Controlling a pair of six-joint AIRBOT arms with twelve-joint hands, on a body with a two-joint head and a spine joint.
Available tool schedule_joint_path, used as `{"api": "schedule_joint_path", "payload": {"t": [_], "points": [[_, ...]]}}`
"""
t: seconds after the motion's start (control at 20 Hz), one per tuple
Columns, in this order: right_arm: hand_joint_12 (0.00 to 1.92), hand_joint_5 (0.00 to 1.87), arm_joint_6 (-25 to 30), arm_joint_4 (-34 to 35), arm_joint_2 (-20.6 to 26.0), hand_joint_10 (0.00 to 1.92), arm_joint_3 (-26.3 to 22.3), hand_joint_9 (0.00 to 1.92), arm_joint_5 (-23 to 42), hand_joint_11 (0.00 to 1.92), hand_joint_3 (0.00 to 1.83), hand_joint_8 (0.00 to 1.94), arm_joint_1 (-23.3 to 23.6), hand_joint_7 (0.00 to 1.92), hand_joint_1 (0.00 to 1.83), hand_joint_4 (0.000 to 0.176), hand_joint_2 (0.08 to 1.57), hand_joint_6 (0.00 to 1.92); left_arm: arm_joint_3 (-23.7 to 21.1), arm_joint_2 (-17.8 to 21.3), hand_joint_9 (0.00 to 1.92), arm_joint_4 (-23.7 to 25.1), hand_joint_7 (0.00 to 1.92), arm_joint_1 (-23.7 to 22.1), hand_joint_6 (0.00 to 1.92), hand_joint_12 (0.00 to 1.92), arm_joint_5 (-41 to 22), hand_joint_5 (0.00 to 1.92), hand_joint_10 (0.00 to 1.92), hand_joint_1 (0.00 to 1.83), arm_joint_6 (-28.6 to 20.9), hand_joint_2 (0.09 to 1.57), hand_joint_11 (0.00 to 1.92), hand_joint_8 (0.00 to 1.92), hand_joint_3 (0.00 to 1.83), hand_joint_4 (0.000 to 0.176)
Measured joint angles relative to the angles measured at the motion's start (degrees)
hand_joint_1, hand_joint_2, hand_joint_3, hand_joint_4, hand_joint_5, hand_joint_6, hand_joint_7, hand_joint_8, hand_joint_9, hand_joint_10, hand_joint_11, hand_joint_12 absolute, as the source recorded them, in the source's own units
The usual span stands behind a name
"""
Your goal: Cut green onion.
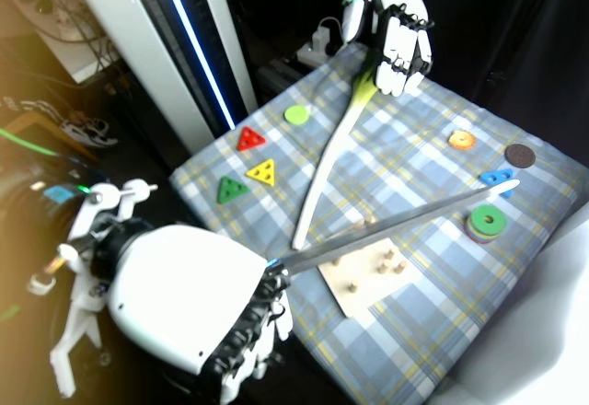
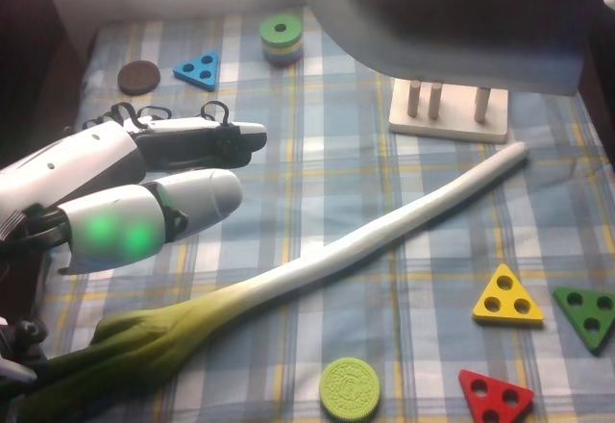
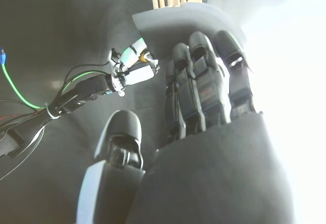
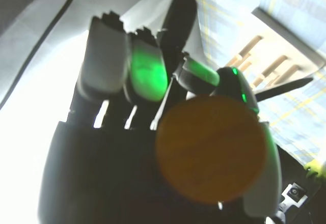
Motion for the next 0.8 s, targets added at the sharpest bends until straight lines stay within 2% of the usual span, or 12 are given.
{"api": "schedule_joint_path", "payload": {"t": [0.15,0.3,0.5,0.55,0.65,0.8], "points": [[1.92,1.04,0.04,-0.66,-0.70,1.92,1.03,1.32,-1.22,1.32,0.00,1.94,0.87,1.20,0.54,0.000,1.38,1.92,0.00,0.00,0.47,-0.04,0.49,0.00,0.00,0.95,-0.02,0.40,0.01,0.00,0.00,1.47,0.02,0.00,0.00,0.000],[1.92,1.07,-0.04,-3.69,-1.64,1.92,2.03,1.34,-3.80,1.33,0.00,1.94,3.10,1.23,0.53,0.000,1.39,1.92,0.00,-0.31,0.47,-0.07,0.50,0.00,0.00,0.95,0.02,0.40,0.01,0.00,0.00,1.47,0.02,0.00,0.00,0.000],[1.92,1.08,-0.11,-4.55,-2.10,1.92,2.32,1.39,-5.14,1.35,0.00,1.94,3.56,1.27,0.51,0.000,1.40,1.92,0.00,-0.31,0.45,-0.15,0.46,0.00,0.00,0.95,0.02,0.39,0.00,0.00,0.00,1.47,0.02,0.00,0.00,0.000],[1.92,1.03,0.00,-4.92,-2.10,1.92,2.32,1.38,-5.53,1.37,0.00,1.94,3.56,1.24,0.55,0.000,1.40,1.92,0.00,-0.31,0.45,-0.07,0.45,0.00,0.00,0.94,0.02,0.38,0.00,0.00,0.00,1.46,0.00,0.00,0.00,0.000],[1.92,0.99,0.00,-6.40,-2.12,1.92,2.29,1.39,-5.92,1.37,0.00,1.94,3.56,1.24,0.51,0.000,1.40,1.92,0.00,-0.31,0.48,-0.11,0.46,0.00,0.00,0.96,0.02,0.37,0.01,0.00,0.00,1.46,0.05,0.00,0.00,0.000],[1.92,1.20,-0.02,-8.66,-2.10,1.92,1.95,1.50,-6.82,1.48,0.00,1.94,3.98,1.41,0.34,0.000,1.38,1.92,0.00,-0.31,0.45,-0.11,0.46,0.00,0.00,0.94,0.02,0.37,0.00,0.01,0.00,1.47,0.01,0.00,0.00,0.000]]}}
